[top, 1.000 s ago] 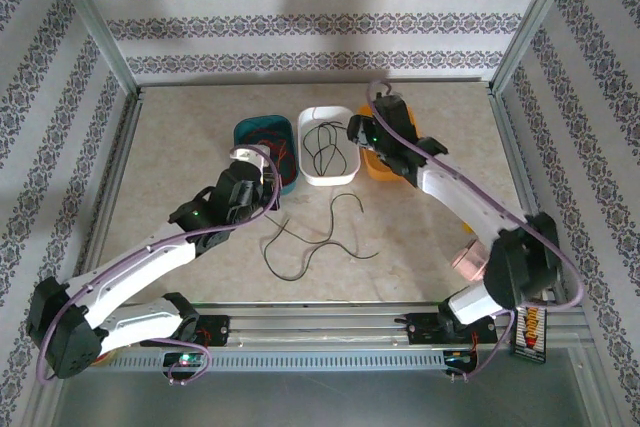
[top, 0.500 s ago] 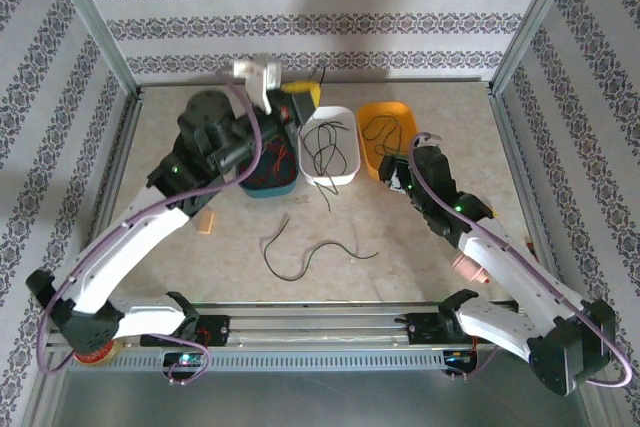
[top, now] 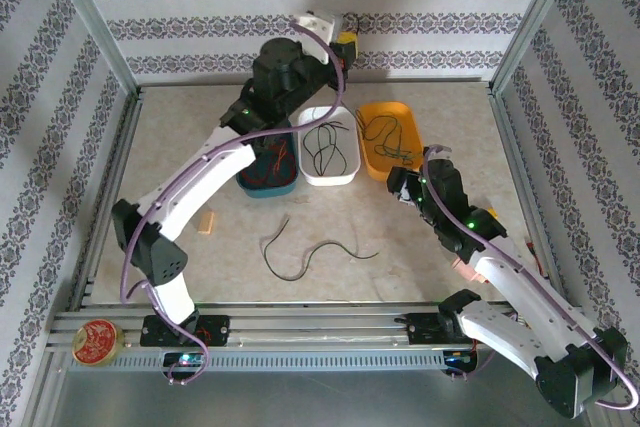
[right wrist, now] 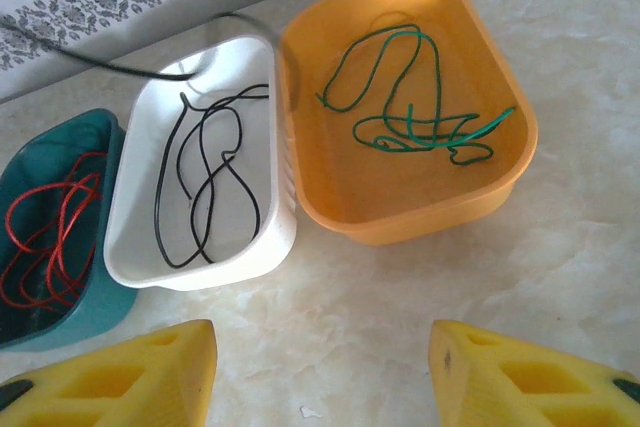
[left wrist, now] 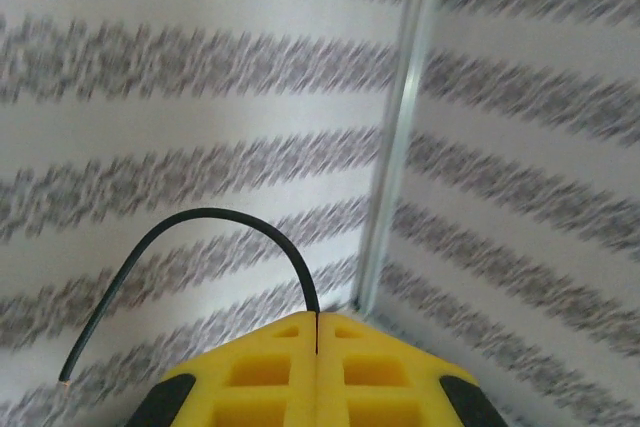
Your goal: Untangle the cables
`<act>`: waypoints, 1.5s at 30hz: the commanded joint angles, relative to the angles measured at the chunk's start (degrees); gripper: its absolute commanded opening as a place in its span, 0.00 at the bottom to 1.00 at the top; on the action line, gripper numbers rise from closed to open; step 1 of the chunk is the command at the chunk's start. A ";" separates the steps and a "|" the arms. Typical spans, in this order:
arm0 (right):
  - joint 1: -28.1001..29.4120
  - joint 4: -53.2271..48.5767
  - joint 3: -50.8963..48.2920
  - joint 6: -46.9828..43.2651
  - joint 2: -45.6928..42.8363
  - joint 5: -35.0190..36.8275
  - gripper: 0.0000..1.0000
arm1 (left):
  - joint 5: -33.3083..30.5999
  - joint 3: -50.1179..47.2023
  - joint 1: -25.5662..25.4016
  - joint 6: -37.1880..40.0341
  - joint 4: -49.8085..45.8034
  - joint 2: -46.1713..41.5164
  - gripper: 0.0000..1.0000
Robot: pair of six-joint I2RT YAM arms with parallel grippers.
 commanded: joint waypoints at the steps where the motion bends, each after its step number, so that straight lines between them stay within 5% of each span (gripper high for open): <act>1: -0.35 -2.04 -0.40 -1.30 -1.64 -0.63 0.58 | -5.25 -4.63 1.69 1.18 2.15 1.93 0.00; 8: -0.84 -3.70 -0.71 -2.47 -3.59 -0.08 0.58 | -5.27 -11.03 2.01 -1.46 9.21 0.12 0.00; 17: -0.97 -3.04 -0.27 -1.81 -2.53 -0.91 0.57 | 5.45 0.04 4.12 -5.87 14.53 2.04 0.00; 31: -0.88 -3.48 -1.94 -1.11 -4.17 -2.21 0.57 | 8.30 5.10 6.10 -5.93 18.04 3.55 0.00; 45: -0.88 -3.73 -2.20 -0.89 -4.60 -3.93 0.57 | 2.54 -23.70 6.04 -8.49 20.15 0.38 0.00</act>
